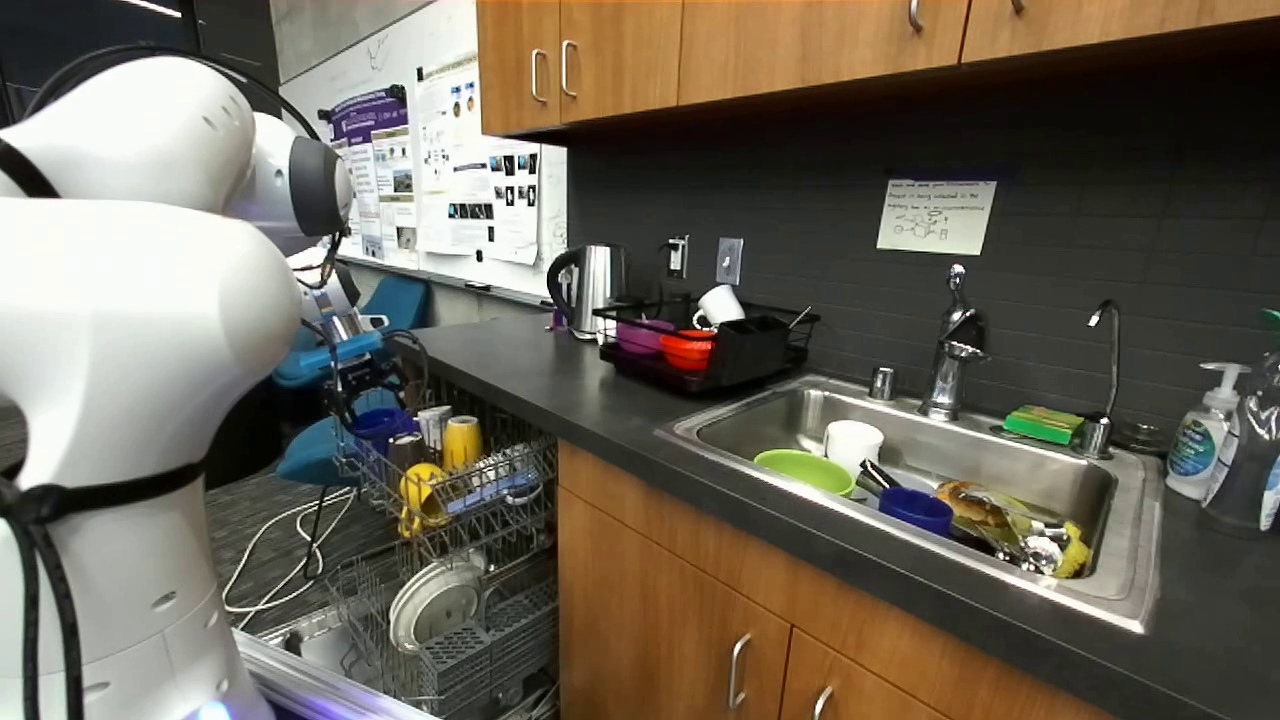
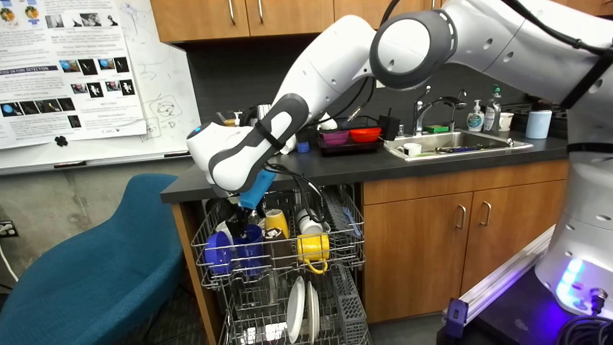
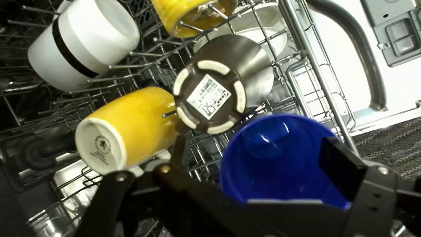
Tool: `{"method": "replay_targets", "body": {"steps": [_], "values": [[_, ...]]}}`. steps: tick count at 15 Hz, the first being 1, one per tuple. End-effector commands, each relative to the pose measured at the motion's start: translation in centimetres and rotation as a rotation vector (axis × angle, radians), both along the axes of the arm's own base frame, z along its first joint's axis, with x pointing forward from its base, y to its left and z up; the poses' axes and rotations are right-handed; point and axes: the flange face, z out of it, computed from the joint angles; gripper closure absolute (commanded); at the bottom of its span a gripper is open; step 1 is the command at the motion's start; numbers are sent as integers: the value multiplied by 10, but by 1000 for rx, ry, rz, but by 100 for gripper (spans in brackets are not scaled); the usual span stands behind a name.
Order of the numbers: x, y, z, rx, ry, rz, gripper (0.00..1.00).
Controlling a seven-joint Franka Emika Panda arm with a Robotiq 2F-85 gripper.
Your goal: Remove the blue cup from the dishwasher
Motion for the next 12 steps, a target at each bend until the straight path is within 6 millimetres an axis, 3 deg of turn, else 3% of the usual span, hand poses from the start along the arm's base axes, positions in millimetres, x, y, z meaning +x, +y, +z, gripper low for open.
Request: {"method": "replay_targets", "body": {"steps": [1, 6, 12], "values": [[13, -4, 5, -6, -40, 38, 0], [25, -14, 5, -2, -72, 39, 0], [23, -27, -13, -3, -35, 5, 0]]}}
